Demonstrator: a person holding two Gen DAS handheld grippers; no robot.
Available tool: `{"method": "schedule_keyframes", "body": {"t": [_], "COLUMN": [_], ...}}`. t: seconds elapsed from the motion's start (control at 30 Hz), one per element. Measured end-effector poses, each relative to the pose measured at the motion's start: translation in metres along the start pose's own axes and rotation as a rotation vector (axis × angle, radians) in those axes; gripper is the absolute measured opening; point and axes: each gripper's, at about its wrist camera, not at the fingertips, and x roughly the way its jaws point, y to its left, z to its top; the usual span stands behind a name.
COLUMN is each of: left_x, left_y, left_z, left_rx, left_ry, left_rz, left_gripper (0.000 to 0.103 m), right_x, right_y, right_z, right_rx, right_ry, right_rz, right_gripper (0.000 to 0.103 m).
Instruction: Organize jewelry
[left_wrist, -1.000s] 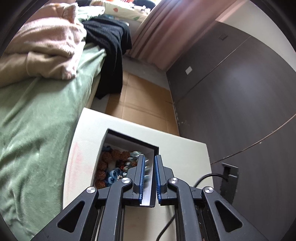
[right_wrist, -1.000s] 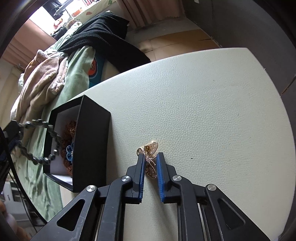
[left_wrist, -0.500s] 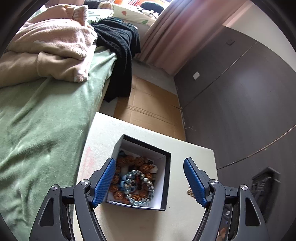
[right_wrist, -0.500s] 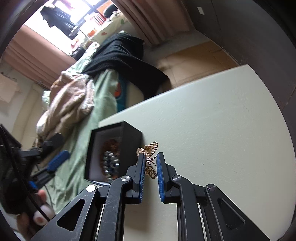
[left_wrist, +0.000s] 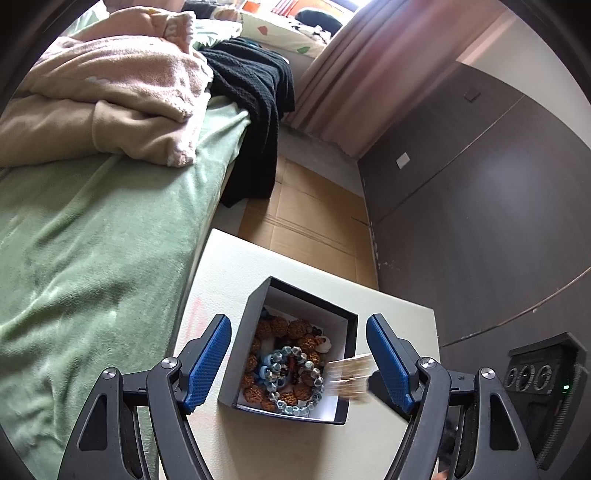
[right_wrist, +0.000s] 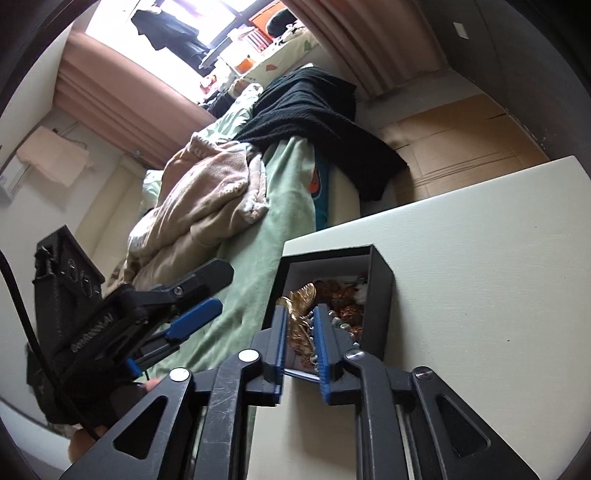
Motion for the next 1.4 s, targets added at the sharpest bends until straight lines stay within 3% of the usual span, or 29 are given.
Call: {"method": "schedule_keyframes", "body": {"t": [0.03, 0.2, 0.33, 0.77, 0.87, 1.0, 1.03, 1.17, 1.2, 1.4], "left_x": [-0.001, -0.001, -0.002, -0.015, -0.025, -0.038, -0.040, -0.046, -0.047, -0.056], "left_y": [0.000, -0.003, -0.014, -0.046, -0.059, -0.071, -0.074, -0.078, -0.077, -0.088], "left_z": [0.000, -0.002, -0.007, -0.042, -0.053, -0.063, -0.066, -0.077, -0.081, -0.097], "left_rx": [0.001, 0.014, 0.050, 0.143, 0.176, 0.202, 0.210, 0.218, 0.221, 0.274], "left_ry": [-0.001, 0.001, -0.006, -0.018, -0.050, -0.107, -0.119, -0.136, -0.139, -0.159], "left_rz": [0.001, 0.011, 0.027, 0.066, 0.080, 0.085, 0.086, 0.097, 0.101, 0.101], "left_gripper": [0.076, 0.076, 0.076, 0.077, 0.084, 0.098, 0.101, 0.102, 0.102, 0.102], "right_x": [0.002, -0.015, -0.040, -0.083, -0.099, -0.120, -0.125, -0.139, -0.142, -0.155], "right_y": [-0.002, -0.015, -0.027, -0.035, -0.035, -0.036, -0.037, -0.044, -0.045, -0.048], "right_z": [-0.001, 0.000, 0.001, -0.013, -0.019, -0.025, -0.026, -0.032, -0.033, -0.039], "right_rx": [0.008, 0.041, 0.061, 0.035, 0.021, 0.015, 0.016, 0.026, 0.019, -0.013], "right_ry": [0.006, -0.033, -0.083, -0.106, -0.120, -0.146, -0.152, -0.152, -0.154, -0.166], "right_rz": [0.004, -0.012, -0.056, -0.197, -0.224, -0.232, -0.239, -0.261, -0.272, -0.319], "right_gripper": [0.042, 0.044, 0.057, 0.057, 0.058, 0.091, 0.095, 0.097, 0.103, 0.103]}}
